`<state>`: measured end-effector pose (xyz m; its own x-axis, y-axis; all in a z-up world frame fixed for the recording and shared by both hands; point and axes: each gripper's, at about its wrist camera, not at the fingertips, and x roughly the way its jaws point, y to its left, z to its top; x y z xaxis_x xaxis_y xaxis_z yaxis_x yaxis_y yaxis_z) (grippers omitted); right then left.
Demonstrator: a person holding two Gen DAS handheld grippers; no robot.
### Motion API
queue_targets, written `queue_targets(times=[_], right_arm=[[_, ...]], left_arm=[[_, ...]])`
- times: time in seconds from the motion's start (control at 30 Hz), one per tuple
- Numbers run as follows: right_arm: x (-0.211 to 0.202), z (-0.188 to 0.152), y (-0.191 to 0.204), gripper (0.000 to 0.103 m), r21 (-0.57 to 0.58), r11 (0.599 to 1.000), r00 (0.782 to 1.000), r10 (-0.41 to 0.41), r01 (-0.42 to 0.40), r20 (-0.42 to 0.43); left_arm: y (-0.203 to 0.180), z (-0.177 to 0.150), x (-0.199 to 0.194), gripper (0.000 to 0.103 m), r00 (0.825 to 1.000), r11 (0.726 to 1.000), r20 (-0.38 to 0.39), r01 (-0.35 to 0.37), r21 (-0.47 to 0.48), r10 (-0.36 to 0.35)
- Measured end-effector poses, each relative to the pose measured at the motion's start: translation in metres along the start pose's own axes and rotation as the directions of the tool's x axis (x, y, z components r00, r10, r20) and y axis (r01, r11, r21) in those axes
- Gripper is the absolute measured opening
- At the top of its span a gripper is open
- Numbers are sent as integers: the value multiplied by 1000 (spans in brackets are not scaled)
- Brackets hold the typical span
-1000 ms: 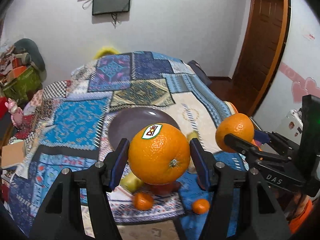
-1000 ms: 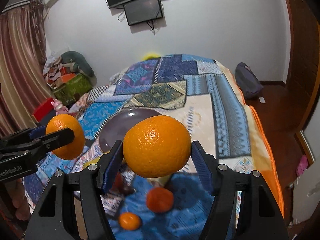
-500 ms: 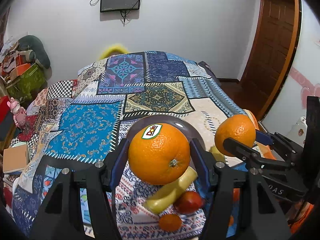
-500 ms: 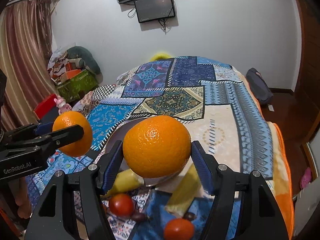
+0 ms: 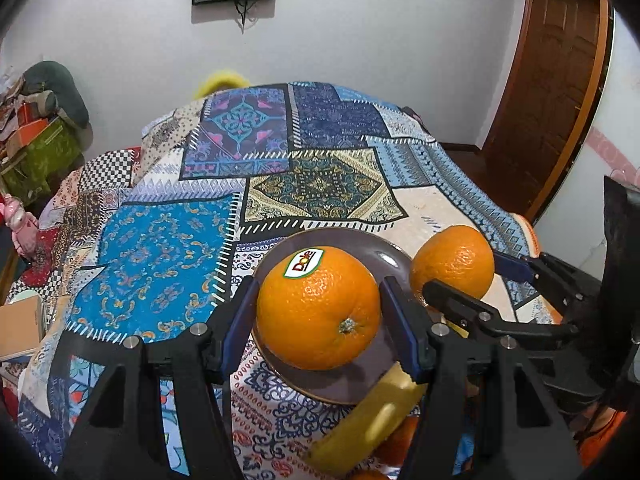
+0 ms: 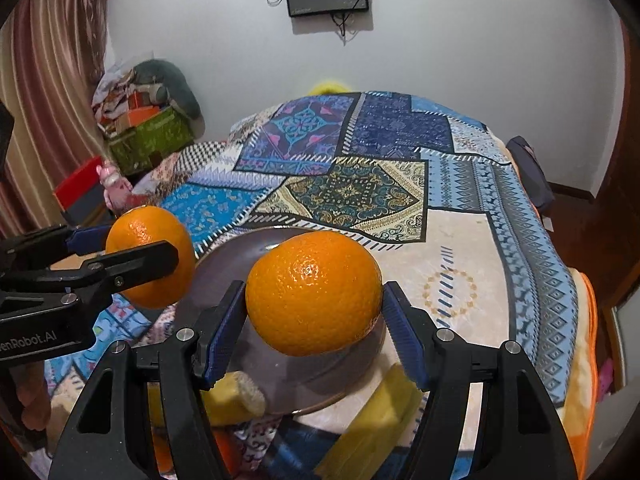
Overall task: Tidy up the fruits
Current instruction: 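Lower both held oranges onto the purple plate and open both grippers, then withdraw both grippers from the plate toward the red tomatoes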
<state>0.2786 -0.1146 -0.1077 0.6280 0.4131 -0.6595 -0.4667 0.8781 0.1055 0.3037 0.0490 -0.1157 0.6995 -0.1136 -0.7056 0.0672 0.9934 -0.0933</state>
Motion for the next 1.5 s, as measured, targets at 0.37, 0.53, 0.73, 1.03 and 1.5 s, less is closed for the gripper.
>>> queue_targets(times=[0.37, 0.53, 0.73, 1.03, 1.5], right_arm=[[41, 1, -5, 65, -62, 998, 994, 11, -18, -109], [52, 2, -9, 65, -73, 996, 985, 43, -55, -166], [59, 0, -10, 65, -80, 994, 977, 52, -70, -206], [62, 2, -12, 65, -80, 994, 975, 52, -71, -215], [44, 5, 1, 67, -138, 988, 986, 48, -70, -158]], left_arm=[[6, -5, 44, 61, 997, 999, -75, 12, 30, -10], [11, -7, 59, 61, 994, 999, -103, 27, 19, -25], [14, -8, 71, 61, 989, 999, -140, 50, 10, -48], [14, -6, 74, 61, 988, 999, -147, 42, -10, -43], [0, 2, 38, 62, 998, 998, -51, 35, 53, -32]])
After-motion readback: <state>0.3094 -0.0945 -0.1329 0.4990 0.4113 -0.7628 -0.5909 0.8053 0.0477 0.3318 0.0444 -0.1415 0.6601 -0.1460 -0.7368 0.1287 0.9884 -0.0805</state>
